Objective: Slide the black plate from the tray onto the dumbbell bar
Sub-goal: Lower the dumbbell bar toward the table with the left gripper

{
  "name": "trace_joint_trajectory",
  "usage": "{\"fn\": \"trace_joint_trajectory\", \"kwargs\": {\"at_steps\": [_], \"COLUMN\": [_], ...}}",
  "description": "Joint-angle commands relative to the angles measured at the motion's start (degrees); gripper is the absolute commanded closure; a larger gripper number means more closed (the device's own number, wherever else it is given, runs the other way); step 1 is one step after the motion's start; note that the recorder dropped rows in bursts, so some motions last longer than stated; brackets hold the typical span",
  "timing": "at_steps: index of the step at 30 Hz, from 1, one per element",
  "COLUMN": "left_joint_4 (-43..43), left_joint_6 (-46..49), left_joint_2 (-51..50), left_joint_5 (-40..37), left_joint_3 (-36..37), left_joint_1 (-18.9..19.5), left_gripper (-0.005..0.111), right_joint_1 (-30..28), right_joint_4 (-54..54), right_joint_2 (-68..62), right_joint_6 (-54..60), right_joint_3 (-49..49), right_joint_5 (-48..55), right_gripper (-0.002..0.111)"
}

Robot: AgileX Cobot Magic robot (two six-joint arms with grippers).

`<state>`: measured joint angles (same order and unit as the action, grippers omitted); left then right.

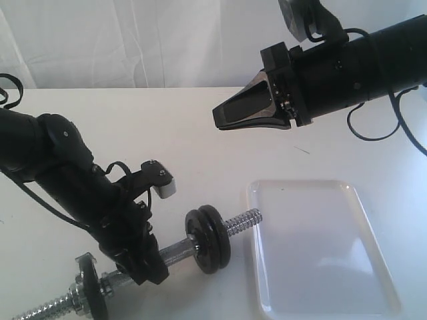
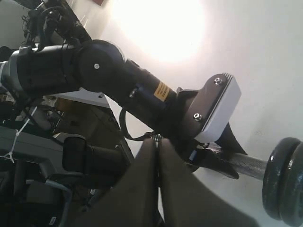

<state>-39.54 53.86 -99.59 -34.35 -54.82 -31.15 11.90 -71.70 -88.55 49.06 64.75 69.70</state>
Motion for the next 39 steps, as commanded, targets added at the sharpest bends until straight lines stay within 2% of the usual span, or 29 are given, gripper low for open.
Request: {"fn": "trace_joint_trajectory", "kwargs": {"at_steps": [1,39], "left_joint_4": [-10.2,-27.7], "left_joint_6": [1.6,1.6], "left_joint_2": [2.7,4.0], "left_joint_5": [-2.6,5.6], "left_joint_3": [-1.2,-1.2], "left_joint_1": [0.0,0.0], "left_gripper": [0.107,0.107], "right_joint_1": [0.0,0.0], "right_joint_4": [0.0,0.0], "right_joint_2": [0.5,0.5], "right_joint_6": [0.6,0.6], "right_joint_3": [-0.2,-0.2], "right_joint_5": [0.3,0.3], "right_gripper": [0.107,0.107]}}
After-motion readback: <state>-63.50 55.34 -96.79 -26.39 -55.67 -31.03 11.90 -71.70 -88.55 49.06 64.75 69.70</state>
